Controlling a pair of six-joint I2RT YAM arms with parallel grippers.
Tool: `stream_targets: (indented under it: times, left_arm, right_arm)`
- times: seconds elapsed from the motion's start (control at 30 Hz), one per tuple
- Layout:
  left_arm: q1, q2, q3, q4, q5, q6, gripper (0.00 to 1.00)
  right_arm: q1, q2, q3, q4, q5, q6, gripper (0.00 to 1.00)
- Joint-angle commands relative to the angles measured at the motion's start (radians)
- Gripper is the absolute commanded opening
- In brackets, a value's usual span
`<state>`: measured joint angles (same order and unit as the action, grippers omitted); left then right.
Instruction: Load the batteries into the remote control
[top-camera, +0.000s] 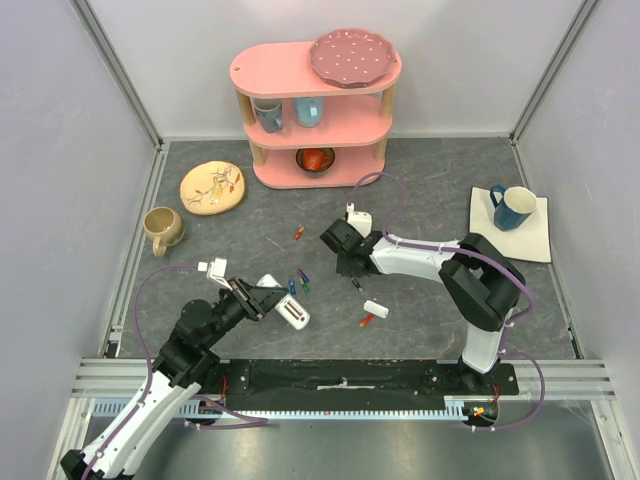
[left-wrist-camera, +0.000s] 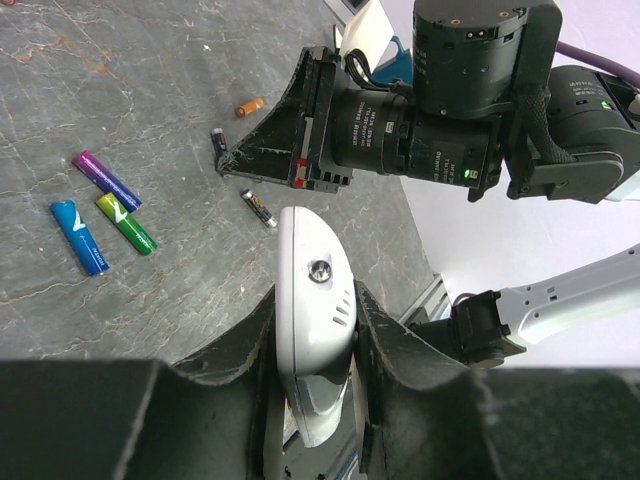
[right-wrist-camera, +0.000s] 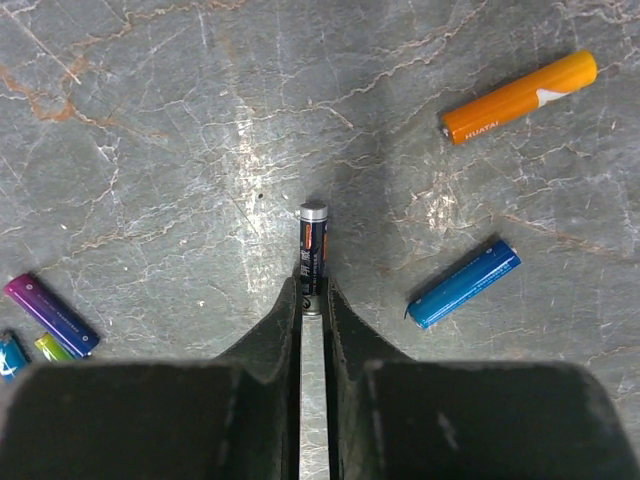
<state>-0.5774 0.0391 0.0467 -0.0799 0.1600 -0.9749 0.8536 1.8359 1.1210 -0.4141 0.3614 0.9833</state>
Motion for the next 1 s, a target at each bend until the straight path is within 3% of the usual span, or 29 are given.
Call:
stream_targets:
  times: [0.0,0.3,0.43,0.77,0.97]
  left_arm:
    - [0.007,-0.008,-0.08,0.061,0.012,-0.007,0.02]
    - [0.007,0.004,-0.082,0.081,0.012,-0.007,0.02]
    - [0.007,0.021,-0.103,0.175,0.027,-0.024,0.02]
    - [0.007,0.195,-0.202,0.578,0.036,-0.099,0.02]
    - [0.005,0.358,-0.2,0.772,0.067,-0.116,0.02]
  right_arm:
    - [0.007,0.005,-0.046,-0.035,0.013,-0.049,0.04]
    - [0.007,-0.058,-0.023,-0.058,0.022,-0.236,0.0]
    - [0.01,-0.142,0.022,-0.133,0.019,-0.323,0.0]
    - [0.047,-0.427,0.06,-0.293,-0.182,-0.543,0.0]
    - [0.091,-0.492,0.1,-0.351,-0.294,-0.646,0.0]
